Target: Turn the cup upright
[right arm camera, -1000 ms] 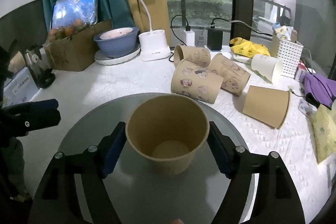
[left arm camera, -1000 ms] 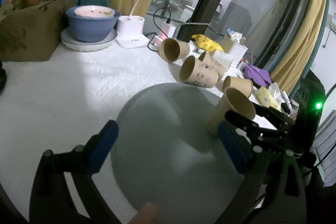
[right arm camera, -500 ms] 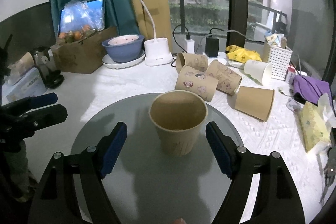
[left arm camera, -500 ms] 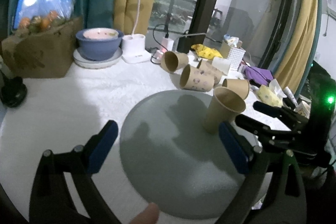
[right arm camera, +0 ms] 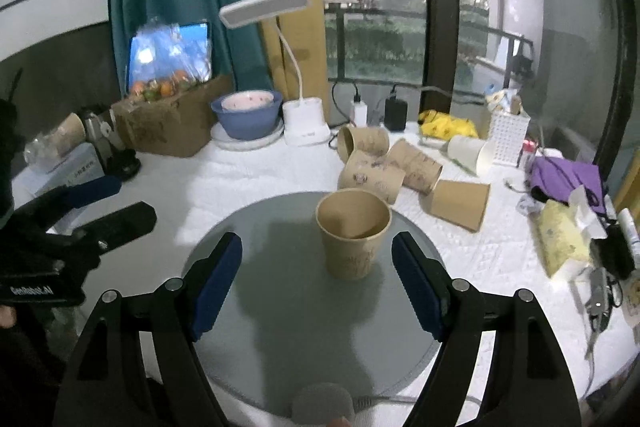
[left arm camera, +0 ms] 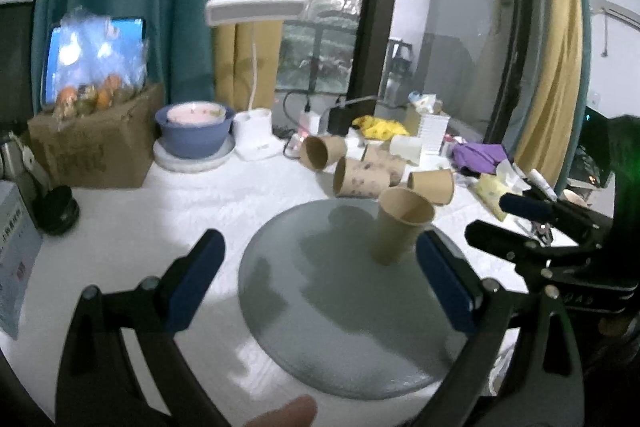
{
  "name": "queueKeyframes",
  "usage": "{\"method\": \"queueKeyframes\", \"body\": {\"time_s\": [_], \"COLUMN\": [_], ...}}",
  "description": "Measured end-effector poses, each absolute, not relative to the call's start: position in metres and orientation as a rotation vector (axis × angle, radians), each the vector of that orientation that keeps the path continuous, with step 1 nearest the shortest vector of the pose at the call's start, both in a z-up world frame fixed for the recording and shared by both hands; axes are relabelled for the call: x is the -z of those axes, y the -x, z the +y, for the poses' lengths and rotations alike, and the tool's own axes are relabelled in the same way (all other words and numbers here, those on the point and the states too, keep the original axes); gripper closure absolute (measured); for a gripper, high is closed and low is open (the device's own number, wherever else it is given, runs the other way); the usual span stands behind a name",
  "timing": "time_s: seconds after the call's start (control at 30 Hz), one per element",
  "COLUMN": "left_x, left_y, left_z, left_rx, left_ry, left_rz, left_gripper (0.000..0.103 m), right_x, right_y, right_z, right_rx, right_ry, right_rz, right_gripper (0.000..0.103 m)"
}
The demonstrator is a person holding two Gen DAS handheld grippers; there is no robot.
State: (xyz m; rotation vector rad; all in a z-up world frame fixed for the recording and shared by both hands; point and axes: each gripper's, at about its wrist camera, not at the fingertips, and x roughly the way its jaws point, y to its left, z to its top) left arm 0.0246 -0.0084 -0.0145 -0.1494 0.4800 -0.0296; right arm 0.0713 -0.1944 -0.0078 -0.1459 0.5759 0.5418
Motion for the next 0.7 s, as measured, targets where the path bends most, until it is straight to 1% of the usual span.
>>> {"method": "queueKeyframes", "body": {"time_s": [0.13,0.4,0.7], "left_x": [-0.001,-0.036,-0.043], "left_y": [-0.009,0.024,0.035], "left_z": [-0.015,-0.034,-0.033], "left_rx": [0.046,0.02,0.025], "left_ry": [0.133,0.078,0.1], "left_rz": [0.426,0.26,0.22], "left_gripper": [0.006,0.006,0.006], "right_x": [-0.007,-0.035,-0.043], "right_y": [-0.056,-0.029,-0.019], "right_z": [-0.2,-0.216,-0.225], "right_rx": [-0.525,-0.483,-0.464], "right_ry": [0.142,0.118,0.109], "right_rz": [0.545,0.468,0.433], "right_gripper": [0.023,0.023,0.023]}}
